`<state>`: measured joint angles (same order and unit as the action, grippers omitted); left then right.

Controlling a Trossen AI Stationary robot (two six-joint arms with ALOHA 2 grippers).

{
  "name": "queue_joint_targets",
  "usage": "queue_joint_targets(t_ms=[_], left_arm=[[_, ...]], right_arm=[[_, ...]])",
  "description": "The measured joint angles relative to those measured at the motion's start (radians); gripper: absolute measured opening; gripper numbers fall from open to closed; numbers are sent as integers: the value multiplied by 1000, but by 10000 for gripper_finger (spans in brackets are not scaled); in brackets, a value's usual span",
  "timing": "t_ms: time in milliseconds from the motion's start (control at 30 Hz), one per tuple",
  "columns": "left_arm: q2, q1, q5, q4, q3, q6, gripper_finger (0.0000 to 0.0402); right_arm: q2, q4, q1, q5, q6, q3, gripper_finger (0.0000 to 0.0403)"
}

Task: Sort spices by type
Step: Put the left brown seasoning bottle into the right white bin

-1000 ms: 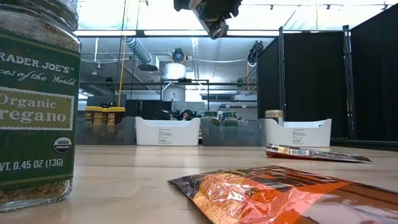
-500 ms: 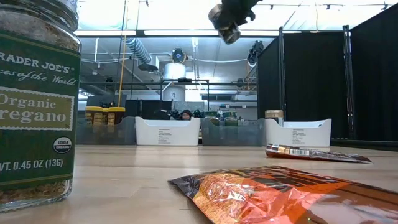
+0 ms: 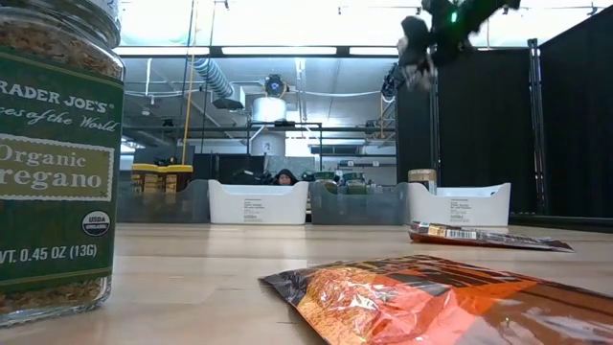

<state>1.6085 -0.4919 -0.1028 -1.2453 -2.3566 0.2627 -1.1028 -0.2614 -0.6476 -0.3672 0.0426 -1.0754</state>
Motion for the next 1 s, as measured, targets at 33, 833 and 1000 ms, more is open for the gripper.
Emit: queue_joint_targets(t_ms=[33, 833, 1000], left_arm=[[0, 0, 0, 1, 0, 0, 346], [1, 0, -20, -3, 0, 3, 346], [1, 0, -31, -2, 0, 3, 346]], right_arm=[[10, 79, 7, -26, 31, 72, 296], [-16, 584, 43, -538, 440, 726, 304], [-72, 712, 23, -539, 462, 797, 293]])
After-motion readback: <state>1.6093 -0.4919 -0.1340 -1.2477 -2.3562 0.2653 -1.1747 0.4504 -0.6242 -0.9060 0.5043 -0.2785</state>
